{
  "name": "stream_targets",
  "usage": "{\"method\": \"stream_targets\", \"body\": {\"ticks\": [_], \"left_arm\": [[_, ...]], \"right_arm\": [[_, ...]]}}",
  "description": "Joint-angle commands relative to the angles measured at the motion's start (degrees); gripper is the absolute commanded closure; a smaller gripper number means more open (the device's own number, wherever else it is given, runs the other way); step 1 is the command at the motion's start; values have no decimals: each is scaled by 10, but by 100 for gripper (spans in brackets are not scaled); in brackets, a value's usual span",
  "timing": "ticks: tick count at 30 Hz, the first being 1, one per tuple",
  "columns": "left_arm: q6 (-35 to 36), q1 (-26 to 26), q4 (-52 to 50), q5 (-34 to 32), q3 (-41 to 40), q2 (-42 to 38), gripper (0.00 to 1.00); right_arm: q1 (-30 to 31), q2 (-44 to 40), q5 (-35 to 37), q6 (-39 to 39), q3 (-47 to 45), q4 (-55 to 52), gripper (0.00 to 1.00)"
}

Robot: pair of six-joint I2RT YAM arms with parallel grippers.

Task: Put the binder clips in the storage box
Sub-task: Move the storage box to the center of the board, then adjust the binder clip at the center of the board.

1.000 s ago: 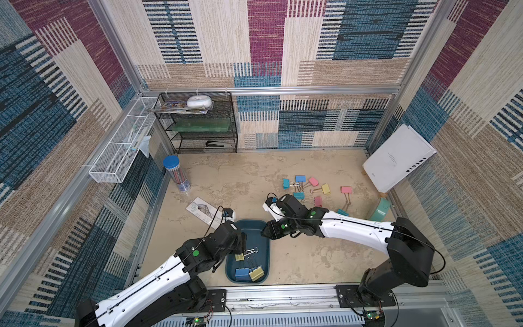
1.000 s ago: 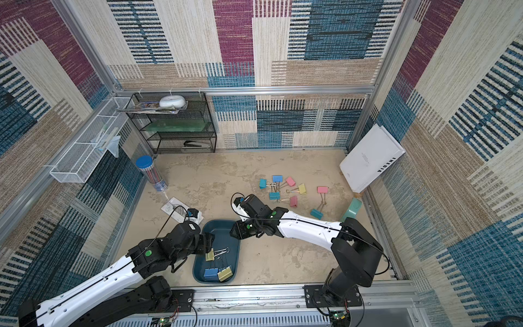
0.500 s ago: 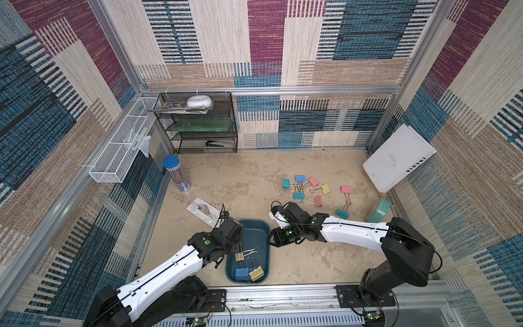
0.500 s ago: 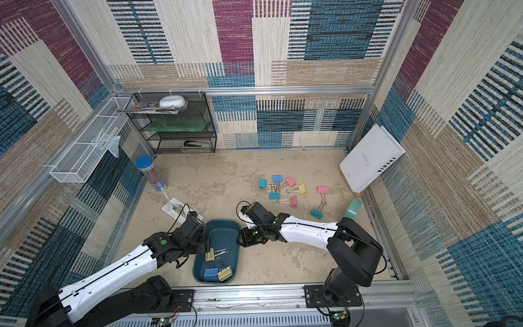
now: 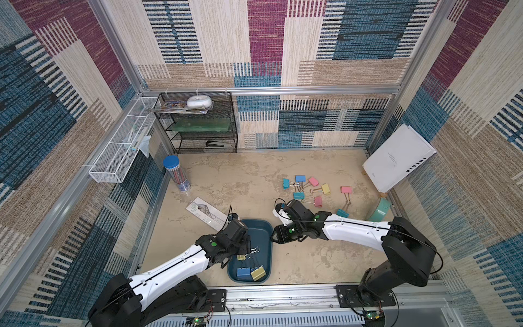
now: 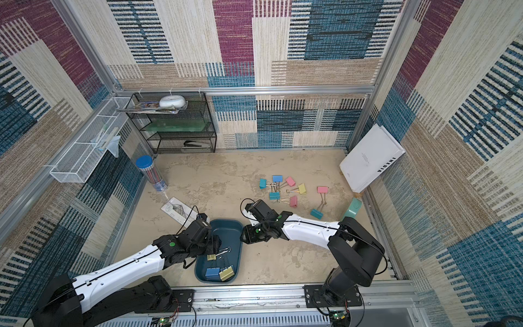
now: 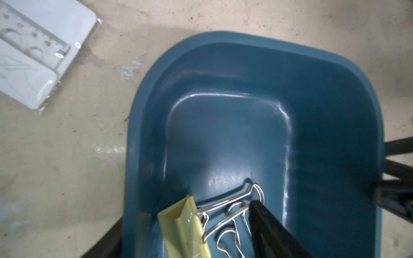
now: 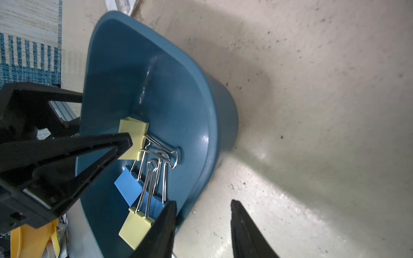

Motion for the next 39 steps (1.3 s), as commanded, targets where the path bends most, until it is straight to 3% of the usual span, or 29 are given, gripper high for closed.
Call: {"method": "stream_targets", "body": {"ticks": [1, 10, 19, 23, 27, 29, 31, 34, 35, 39], "left_arm": [[-19, -18, 53, 18, 9, 19, 24], [-37, -60, 87, 15, 56, 93, 25], [-35, -62, 82, 17, 67, 92, 23], [-18, -60, 66, 0, 71, 90, 20], [3, -59, 54, 0, 78, 87, 18], [11, -56, 47, -3, 80, 80, 17], [19, -51, 41, -6, 81, 68, 16], [35, -42, 27, -13, 89, 42, 16], [41, -41, 22, -16, 92, 32, 15], [61, -29, 12, -13, 105, 5, 15]], "right_arm": [[-8, -2, 3, -11, -5, -10, 57], [-42, 14, 4, -40, 12, -31, 57], [-87, 8, -23, -90, 35, -51, 53], [-92, -38, -23, -100, 20, -70, 39], [-112, -121, -4, -98, -6, -115, 36], [-132, -183, 56, -70, -22, -149, 37], [-166, -242, 85, -56, -46, -166, 45], [-212, -290, 113, -42, -71, -203, 91], [-221, -299, 123, -30, -85, -209, 100], [-228, -304, 127, 5, -148, -200, 100]]}}
